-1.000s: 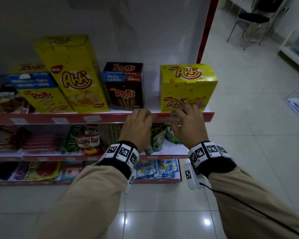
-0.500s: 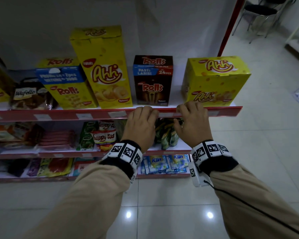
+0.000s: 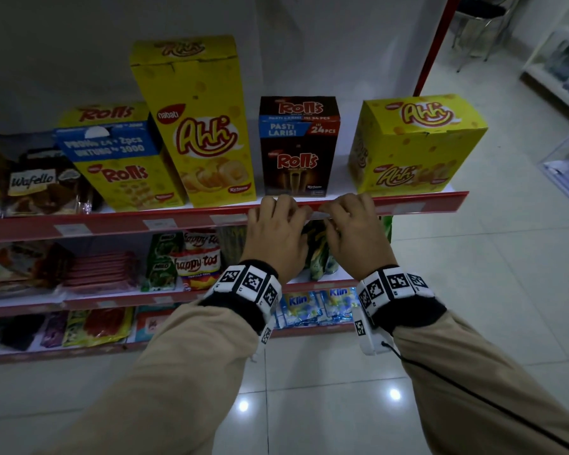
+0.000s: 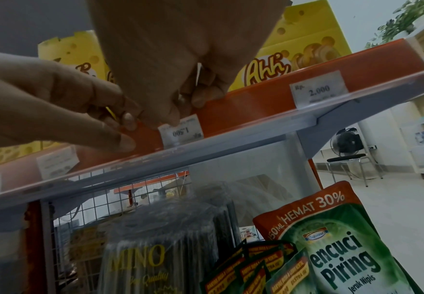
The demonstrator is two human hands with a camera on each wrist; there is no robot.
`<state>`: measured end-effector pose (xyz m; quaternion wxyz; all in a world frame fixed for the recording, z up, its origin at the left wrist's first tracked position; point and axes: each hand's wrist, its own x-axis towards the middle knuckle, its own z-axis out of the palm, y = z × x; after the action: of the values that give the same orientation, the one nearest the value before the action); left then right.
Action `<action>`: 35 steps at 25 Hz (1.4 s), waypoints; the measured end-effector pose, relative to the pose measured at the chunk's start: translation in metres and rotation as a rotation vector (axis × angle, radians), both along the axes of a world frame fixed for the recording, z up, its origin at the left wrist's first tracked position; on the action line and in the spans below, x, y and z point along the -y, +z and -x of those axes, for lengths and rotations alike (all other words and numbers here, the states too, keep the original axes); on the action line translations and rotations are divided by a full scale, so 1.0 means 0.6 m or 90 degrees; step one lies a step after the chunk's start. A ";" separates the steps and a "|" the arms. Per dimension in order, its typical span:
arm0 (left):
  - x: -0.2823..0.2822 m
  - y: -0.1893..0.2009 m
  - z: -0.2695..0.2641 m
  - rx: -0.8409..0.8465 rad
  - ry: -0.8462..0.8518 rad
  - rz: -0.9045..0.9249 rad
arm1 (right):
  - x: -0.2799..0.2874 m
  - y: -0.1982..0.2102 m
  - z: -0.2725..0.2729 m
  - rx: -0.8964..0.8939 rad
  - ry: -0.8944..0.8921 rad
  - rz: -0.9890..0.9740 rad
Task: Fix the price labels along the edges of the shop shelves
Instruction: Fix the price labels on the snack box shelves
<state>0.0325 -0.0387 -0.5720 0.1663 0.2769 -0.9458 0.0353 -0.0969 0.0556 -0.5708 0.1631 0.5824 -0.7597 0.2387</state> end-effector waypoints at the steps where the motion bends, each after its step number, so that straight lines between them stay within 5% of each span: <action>1: 0.002 0.000 0.000 -0.003 -0.003 -0.004 | 0.001 0.001 -0.002 0.013 -0.011 -0.006; 16: 0.004 0.004 -0.006 -0.032 -0.015 -0.062 | 0.014 0.019 0.010 0.174 -0.011 -0.057; 19: 0.006 0.007 -0.007 -0.036 -0.015 -0.081 | 0.011 0.026 0.009 0.220 -0.005 0.017; 25: 0.012 0.011 -0.005 -0.162 -0.002 -0.207 | 0.020 0.018 -0.020 0.665 -0.010 0.219; 28: 0.014 0.011 -0.006 -0.184 -0.010 -0.235 | 0.026 0.012 -0.034 0.785 0.034 0.239; 35: 0.018 0.010 -0.003 -0.175 0.003 -0.233 | 0.022 0.017 -0.023 0.549 0.024 0.172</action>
<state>0.0345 -0.0495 -0.5660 0.2403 0.3071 -0.9041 -0.1747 -0.0831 0.0422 -0.5605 -0.0982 0.4167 -0.7097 0.5596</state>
